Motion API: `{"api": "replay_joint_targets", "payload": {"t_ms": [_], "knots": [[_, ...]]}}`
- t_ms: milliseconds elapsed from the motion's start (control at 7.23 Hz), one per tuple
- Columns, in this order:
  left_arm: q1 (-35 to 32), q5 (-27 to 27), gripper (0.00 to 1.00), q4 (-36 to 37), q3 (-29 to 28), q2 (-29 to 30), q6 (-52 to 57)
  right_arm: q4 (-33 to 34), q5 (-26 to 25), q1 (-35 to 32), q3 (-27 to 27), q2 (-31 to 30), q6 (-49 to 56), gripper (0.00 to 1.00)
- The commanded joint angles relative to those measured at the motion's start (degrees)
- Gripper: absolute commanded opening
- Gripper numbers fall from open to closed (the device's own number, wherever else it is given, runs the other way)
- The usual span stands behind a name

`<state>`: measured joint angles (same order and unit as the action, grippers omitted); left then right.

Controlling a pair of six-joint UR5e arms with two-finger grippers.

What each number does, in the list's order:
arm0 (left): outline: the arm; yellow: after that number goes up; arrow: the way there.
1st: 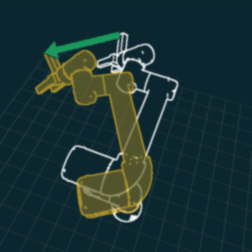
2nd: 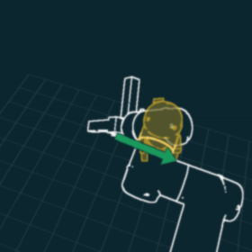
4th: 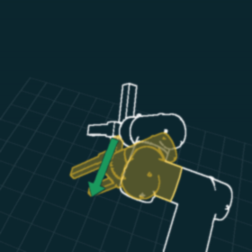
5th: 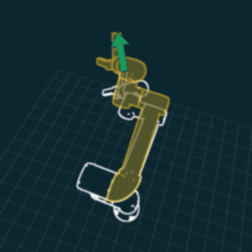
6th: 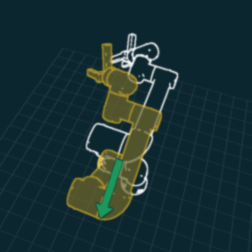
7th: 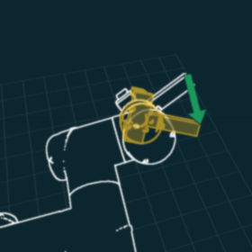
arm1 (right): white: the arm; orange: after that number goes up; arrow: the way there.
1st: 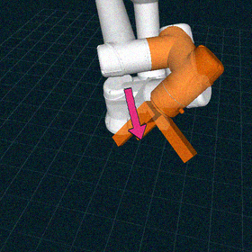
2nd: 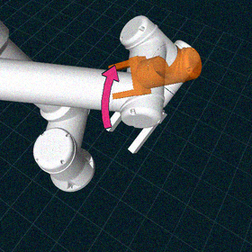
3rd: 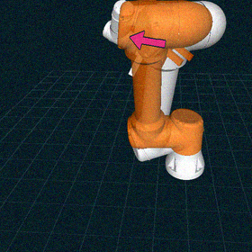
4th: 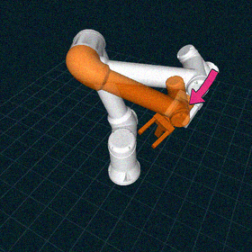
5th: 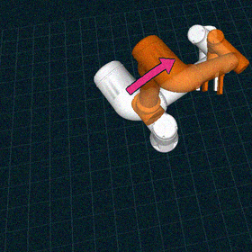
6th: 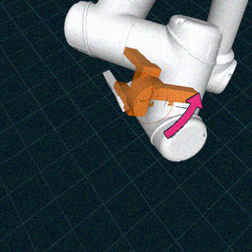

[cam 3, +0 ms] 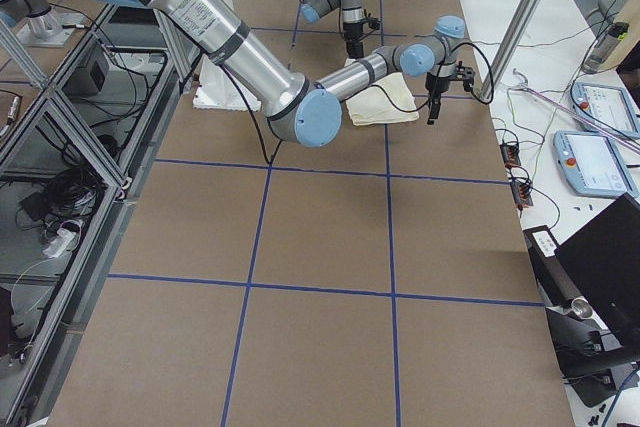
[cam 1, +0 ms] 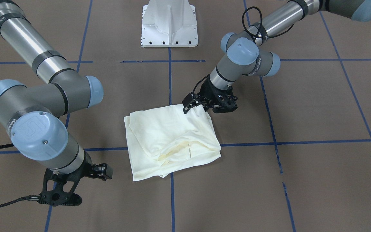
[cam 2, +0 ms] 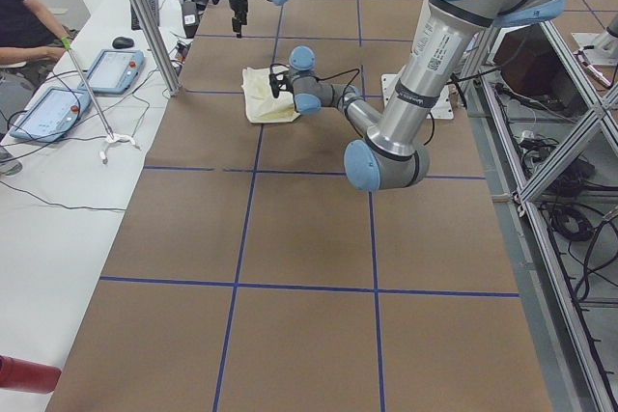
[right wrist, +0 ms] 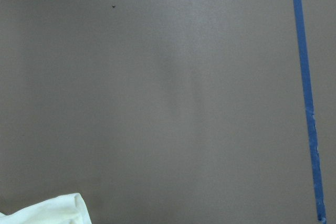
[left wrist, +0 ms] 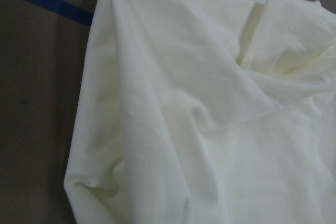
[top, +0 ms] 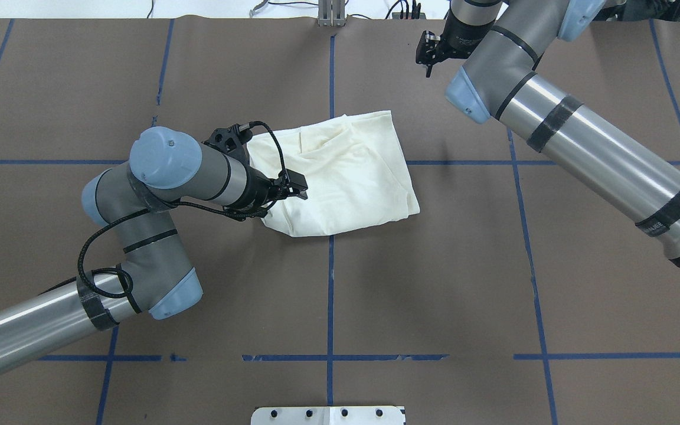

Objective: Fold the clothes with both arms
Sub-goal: 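Lower the left gripper onto the bundle's near side while the right gripper withdraws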

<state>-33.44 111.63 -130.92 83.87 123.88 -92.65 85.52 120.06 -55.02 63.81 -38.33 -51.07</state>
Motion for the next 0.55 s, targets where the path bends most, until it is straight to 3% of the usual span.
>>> {"api": "replay_joint_targets", "payload": {"t_ms": [0,415], "knots": [[0.04,-0.1,1.0,-0.12,-0.99,0.48,0.27,0.0,-0.09,0.0,0.0,-0.08,0.0,1.0],[-0.66,-2.47,1.0,-0.12,-2.31,0.92,0.45,0.0,-0.09,0.17,0.0,-0.17,0.0,1.0]]}}
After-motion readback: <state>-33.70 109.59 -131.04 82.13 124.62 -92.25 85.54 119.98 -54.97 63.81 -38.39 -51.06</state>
